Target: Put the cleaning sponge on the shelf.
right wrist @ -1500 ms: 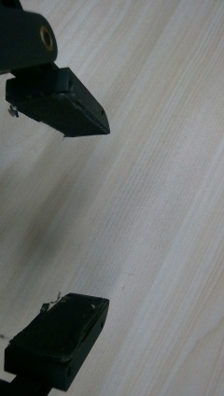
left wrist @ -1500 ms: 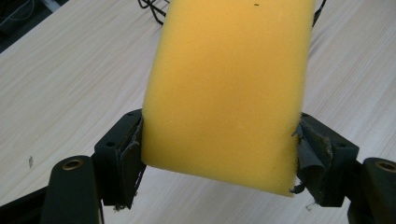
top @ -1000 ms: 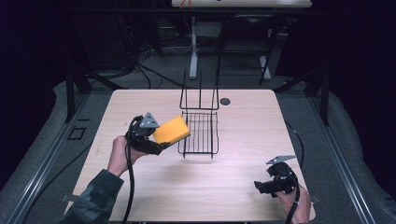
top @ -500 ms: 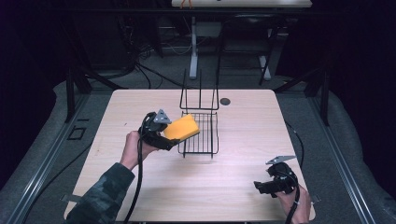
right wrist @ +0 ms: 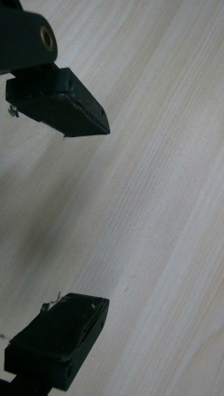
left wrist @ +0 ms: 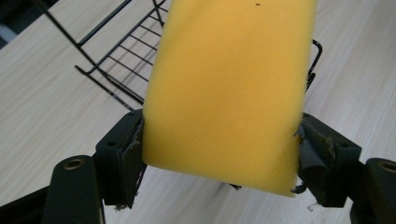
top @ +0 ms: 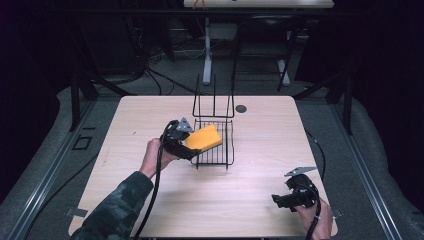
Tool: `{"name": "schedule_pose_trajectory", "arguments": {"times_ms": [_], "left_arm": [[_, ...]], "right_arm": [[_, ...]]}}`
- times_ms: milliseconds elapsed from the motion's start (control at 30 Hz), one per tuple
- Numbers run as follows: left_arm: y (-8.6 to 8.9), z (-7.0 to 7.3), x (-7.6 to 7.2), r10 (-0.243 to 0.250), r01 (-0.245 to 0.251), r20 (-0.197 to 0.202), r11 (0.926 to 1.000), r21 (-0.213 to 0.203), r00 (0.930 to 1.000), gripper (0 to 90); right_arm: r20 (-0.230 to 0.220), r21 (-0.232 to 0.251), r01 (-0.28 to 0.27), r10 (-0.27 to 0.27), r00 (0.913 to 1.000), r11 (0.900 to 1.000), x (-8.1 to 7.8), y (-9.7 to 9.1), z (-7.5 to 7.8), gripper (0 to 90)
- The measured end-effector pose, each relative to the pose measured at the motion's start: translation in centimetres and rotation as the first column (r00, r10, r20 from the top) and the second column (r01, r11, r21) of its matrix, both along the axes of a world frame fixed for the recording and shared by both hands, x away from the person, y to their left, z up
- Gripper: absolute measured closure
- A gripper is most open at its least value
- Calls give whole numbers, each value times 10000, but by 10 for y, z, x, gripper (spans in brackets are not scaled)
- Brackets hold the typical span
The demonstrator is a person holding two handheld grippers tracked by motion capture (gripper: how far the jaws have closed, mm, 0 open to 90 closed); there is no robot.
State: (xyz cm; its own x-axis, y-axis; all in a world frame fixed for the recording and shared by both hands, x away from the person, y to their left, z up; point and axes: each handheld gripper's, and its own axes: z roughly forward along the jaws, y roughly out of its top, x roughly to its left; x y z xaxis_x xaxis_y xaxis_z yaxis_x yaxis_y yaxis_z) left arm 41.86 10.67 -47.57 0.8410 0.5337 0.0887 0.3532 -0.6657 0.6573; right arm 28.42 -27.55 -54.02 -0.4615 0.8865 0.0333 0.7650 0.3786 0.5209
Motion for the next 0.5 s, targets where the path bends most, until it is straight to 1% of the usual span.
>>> {"name": "schedule_pose_trajectory", "arguments": {"times_ms": [67,133,167,267,333,367,500], "left_arm": [[-3,-3,3,-136,136,-4,9999,18,9999,261],[-5,-6,5,-281,280,-79,9996,-78,9996,261],[-6,-7,6,-320,320,-2,9995,40,9995,261],[-9,-10,9,-601,601,-18,9981,114,9982,260],[-11,-12,11,-688,689,-46,9972,283,9976,260],[-12,-14,13,-814,814,-23,9962,316,9967,260],[-16,-18,16,-1119,1125,-143,9925,473,9936,258]], "right_arm": [[53,63,35,-36,10000,10000,0,0,0,133],[55,68,24,-25,10000,10000,0,0,0,133],[-10,5,-6,6,10000,10000,0,0,0,133],[-17,44,-25,25,10000,10000,0,0,0,133],[-1,18,-26,26,10000,10000,0,0,0,133],[5,9,-28,28,10000,10000,0,0,0,133],[-25,47,-30,30,10000,10000,0,0,0,134]]}}
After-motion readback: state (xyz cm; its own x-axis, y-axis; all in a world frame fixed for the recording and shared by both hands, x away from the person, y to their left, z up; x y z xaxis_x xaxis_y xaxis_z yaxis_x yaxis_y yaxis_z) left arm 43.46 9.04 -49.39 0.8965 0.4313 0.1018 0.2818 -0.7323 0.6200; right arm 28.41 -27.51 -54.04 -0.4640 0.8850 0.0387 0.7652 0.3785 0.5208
